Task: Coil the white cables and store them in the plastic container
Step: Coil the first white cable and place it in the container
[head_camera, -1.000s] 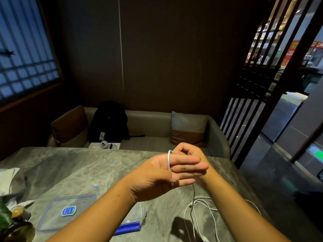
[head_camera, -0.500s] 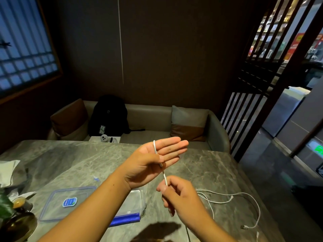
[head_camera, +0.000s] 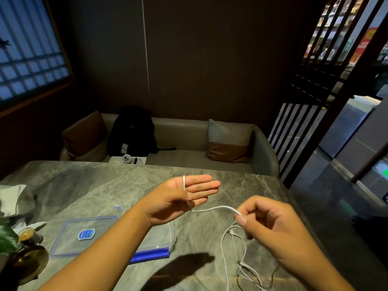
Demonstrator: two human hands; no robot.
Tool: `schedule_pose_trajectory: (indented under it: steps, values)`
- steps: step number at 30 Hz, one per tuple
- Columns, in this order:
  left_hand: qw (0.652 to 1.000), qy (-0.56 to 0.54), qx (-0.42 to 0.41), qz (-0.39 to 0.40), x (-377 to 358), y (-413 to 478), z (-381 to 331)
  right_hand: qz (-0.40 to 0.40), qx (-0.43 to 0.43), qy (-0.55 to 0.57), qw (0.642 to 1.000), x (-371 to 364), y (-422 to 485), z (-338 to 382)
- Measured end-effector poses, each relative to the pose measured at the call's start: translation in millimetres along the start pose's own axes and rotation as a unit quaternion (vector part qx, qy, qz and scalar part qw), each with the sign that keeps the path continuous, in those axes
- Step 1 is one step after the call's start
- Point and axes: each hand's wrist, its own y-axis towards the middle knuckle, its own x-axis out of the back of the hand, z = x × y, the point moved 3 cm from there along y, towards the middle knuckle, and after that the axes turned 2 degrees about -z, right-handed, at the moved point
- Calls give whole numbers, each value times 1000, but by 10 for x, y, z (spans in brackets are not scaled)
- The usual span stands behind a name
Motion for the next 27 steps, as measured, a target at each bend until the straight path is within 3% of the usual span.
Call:
schedule_pose_trajectory:
  steps: [4,12,16,27]
  values:
    - [1000,-13,12,13,-19,12,19,42,7,-71,997,178,124,-16]
    - [995,38,44,86,-124,-6,58,-35,74,-119,990,407,372,66]
    - [987,66,64,135,-261,-4,116,-15,109,-116,987,335,493,161]
    - [976,12,90,195,-591,61,259,43,161,-119,979,38,809,366]
